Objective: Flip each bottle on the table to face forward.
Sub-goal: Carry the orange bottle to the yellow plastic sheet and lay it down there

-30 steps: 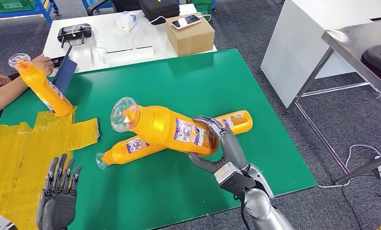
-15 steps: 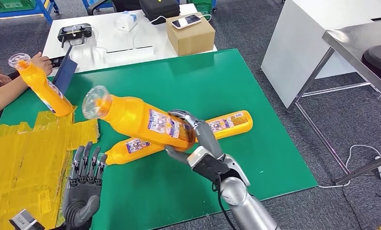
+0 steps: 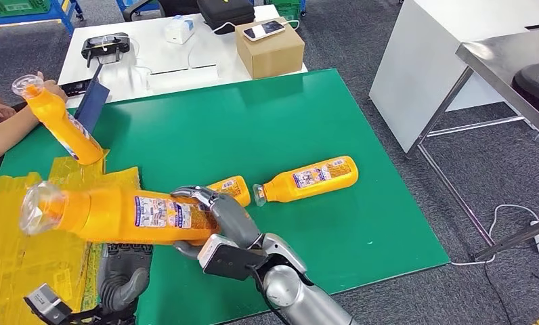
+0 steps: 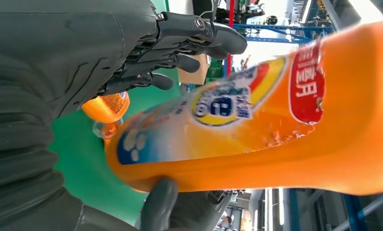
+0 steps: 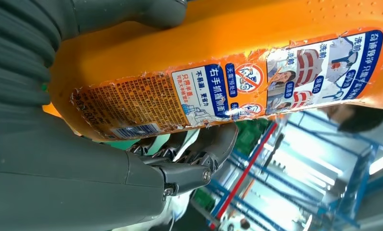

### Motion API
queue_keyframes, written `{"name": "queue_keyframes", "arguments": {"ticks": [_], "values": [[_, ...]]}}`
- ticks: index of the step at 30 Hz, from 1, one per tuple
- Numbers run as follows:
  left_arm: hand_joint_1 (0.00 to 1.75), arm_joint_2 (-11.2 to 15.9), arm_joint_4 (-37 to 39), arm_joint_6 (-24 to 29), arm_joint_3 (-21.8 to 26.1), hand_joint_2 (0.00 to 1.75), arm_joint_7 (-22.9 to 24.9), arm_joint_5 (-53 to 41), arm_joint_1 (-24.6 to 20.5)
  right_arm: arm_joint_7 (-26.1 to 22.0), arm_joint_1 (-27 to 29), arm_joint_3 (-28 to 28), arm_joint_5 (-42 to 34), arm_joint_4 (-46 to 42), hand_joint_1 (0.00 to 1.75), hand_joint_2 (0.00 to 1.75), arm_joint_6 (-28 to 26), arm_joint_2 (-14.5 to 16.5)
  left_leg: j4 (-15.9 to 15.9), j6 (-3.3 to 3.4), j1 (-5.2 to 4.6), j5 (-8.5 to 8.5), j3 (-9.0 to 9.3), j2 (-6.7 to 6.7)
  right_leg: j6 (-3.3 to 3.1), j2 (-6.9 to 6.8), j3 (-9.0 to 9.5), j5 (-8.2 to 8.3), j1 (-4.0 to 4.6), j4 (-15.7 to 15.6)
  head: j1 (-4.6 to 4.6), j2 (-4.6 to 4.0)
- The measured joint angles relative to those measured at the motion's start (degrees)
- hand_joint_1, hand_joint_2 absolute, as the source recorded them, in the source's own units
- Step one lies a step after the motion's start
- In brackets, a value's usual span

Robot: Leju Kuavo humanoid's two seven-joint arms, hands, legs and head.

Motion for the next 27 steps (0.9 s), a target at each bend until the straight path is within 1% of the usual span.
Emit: {"name": "queue_keyframes", "arguments": {"ticks": [5,9,27], "values": [[0.00,0.01,0.37,0.82,0.24,1.75,-0.15,-1.35,-0.13,0.09,0.03,2.96,0.52,2.04,1.75,1.75,0.25,0.67,0.00,0.00,0.00,0.00,0.01,0.00,0.00,0.00,0.00,0.00,0.02,0.00,-0.01,0.00],[0.00,0.02,0.39,1.17,0.37,1.75,-0.19,-1.74,-0.16,0.09,0.10,4.32,0.56,3.05,1.75,1.75,0.31,0.96,0.00,0.00,0.00,0.00,0.01,0.00,0.00,0.00,-0.01,0.00,0.02,0.01,-0.01,0.00],[0.00,0.03,0.45,1.19,1.06,1.75,-0.17,-1.74,-0.15,0.09,0.04,4.99,0.56,4.46,1.75,1.75,0.31,1.46,0.00,0.00,0.00,0.00,0.01,0.00,0.00,0.00,-0.01,0.00,0.02,0.00,-0.01,0.00]]}}
